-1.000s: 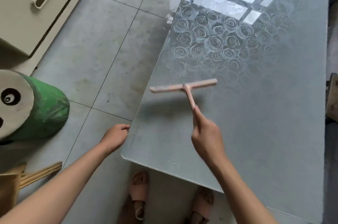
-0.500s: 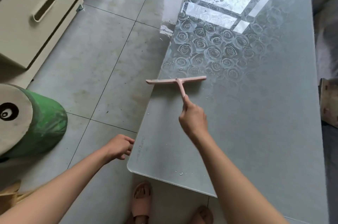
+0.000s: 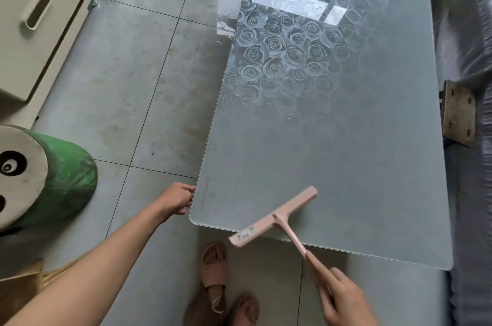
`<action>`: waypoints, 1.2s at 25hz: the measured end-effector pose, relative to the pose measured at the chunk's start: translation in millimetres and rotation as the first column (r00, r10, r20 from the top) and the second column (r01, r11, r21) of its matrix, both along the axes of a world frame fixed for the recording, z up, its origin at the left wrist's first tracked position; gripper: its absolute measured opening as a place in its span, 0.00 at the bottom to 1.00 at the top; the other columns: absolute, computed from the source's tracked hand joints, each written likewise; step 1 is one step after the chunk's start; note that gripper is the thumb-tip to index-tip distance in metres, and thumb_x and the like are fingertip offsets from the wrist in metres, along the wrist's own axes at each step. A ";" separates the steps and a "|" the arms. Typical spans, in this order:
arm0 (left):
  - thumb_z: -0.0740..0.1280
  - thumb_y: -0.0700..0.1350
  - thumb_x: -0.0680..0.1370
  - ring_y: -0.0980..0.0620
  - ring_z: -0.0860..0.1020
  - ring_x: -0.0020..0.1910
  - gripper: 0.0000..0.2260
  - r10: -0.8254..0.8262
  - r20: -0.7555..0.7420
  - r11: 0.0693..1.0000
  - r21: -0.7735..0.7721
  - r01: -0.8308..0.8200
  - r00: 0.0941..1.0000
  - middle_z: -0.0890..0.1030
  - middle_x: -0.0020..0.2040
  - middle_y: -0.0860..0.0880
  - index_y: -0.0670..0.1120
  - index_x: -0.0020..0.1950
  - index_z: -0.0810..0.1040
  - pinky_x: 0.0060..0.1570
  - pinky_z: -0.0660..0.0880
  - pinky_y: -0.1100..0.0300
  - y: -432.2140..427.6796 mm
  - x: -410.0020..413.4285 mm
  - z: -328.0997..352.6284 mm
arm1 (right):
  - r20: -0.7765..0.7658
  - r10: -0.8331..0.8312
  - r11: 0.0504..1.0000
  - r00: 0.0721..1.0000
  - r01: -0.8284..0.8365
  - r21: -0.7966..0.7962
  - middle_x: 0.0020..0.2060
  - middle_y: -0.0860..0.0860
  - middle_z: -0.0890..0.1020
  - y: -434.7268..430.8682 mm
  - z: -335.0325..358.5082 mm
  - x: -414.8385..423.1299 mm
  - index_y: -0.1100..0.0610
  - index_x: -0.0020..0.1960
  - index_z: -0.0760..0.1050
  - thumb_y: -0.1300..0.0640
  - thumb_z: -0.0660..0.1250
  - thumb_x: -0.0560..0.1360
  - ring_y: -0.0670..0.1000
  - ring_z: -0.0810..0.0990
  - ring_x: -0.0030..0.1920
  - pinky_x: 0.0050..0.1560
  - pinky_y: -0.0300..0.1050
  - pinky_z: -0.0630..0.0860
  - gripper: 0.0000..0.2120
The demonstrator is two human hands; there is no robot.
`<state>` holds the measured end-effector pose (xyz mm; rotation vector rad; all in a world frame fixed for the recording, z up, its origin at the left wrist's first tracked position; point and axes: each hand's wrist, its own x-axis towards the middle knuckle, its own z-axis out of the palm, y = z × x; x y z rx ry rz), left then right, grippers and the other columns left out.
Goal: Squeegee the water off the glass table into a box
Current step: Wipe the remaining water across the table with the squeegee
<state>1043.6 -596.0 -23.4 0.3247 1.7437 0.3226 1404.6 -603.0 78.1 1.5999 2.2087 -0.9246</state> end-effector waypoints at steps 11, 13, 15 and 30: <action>0.55 0.31 0.72 0.47 0.71 0.39 0.18 -0.134 -0.226 0.988 0.050 0.149 0.965 0.79 0.39 0.46 0.42 0.47 0.84 0.39 0.65 0.59 -10.8 18.3 -0.2 | -0.209 -0.041 0.988 0.977 0.071 0.140 0.37 0.56 0.76 49.1 -12.4 -68.5 0.41 0.72 0.64 0.58 0.60 0.79 0.58 0.76 0.38 0.40 0.54 0.73 0.24; 0.58 0.33 0.73 0.43 0.77 0.46 0.17 -0.219 -0.319 0.971 0.025 0.239 0.922 0.83 0.47 0.45 0.43 0.52 0.83 0.47 0.73 0.58 -14.5 23.4 2.1 | -0.150 -0.075 0.989 0.986 0.093 0.112 0.33 0.51 0.73 19.8 -0.2 -5.8 0.41 0.71 0.66 0.61 0.64 0.77 0.54 0.75 0.35 0.38 0.50 0.72 0.27; 0.58 0.35 0.74 0.41 0.77 0.55 0.16 -0.282 -0.369 0.954 -0.010 0.299 0.886 0.82 0.55 0.43 0.43 0.56 0.81 0.57 0.74 0.54 -14.2 28.3 4.0 | -0.002 -0.063 0.997 0.998 0.063 0.040 0.31 0.47 0.68 -6.6 0.8 34.3 0.40 0.71 0.65 0.61 0.65 0.76 0.52 0.74 0.35 0.39 0.47 0.71 0.28; 0.58 0.42 0.77 0.42 0.56 0.74 0.29 -0.600 -0.679 0.724 -0.235 0.649 0.423 0.53 0.77 0.42 0.42 0.77 0.51 0.66 0.65 0.48 -14.1 72.5 9.0 | -0.148 -0.141 0.987 0.979 0.151 0.058 0.32 0.48 0.71 -10.4 -23.8 93.3 0.41 0.71 0.67 0.60 0.65 0.77 0.49 0.72 0.33 0.37 0.50 0.73 0.26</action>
